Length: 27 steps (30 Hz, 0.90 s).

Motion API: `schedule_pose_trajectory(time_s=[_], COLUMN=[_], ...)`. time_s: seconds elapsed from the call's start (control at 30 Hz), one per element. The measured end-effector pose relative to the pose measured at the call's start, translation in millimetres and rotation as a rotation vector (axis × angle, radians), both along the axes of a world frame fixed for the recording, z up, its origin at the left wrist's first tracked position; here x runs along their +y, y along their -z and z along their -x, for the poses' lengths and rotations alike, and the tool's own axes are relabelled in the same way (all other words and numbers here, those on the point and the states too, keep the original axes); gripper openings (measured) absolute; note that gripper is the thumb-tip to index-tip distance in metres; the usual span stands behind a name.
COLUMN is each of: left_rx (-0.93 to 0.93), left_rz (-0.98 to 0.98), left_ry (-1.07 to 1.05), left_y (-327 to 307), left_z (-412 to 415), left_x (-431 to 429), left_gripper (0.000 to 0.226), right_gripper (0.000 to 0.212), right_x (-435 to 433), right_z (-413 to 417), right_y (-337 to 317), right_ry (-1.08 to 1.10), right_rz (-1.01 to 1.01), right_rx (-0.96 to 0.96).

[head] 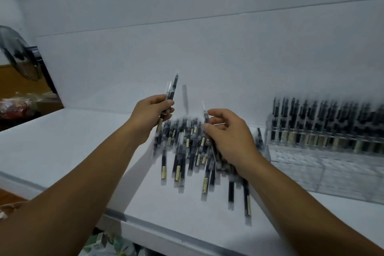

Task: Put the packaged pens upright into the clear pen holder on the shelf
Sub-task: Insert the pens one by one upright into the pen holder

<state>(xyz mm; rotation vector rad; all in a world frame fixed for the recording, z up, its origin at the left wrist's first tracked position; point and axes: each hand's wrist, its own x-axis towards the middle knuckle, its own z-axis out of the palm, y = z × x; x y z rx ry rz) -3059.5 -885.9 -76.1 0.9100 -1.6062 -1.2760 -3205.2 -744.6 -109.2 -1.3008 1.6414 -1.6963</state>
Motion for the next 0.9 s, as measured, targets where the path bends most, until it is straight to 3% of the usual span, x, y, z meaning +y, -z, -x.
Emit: schedule_pose_trajectory(time_s=[0.37,0.67,0.9], left_rx=[0.154,0.218,0.205], left_rz=[-0.002,-0.109,-0.245], left_ry=[0.329,0.654,0.808], left_y=[-40,-35,-23], left_z=[61,162,233], left_x=[81,152,189], left_gripper=[0.017,0.017,0.025], right_gripper=[0.013,0.009,0.009], right_x=[77,174,190], right_z=[52,154,228], right_y=[-44,-63,-62], right_ry=[0.11,0.459,0.612], right_rz=[0.068,0.137,0.185], right_rx=[-0.011,0.056,0.116])
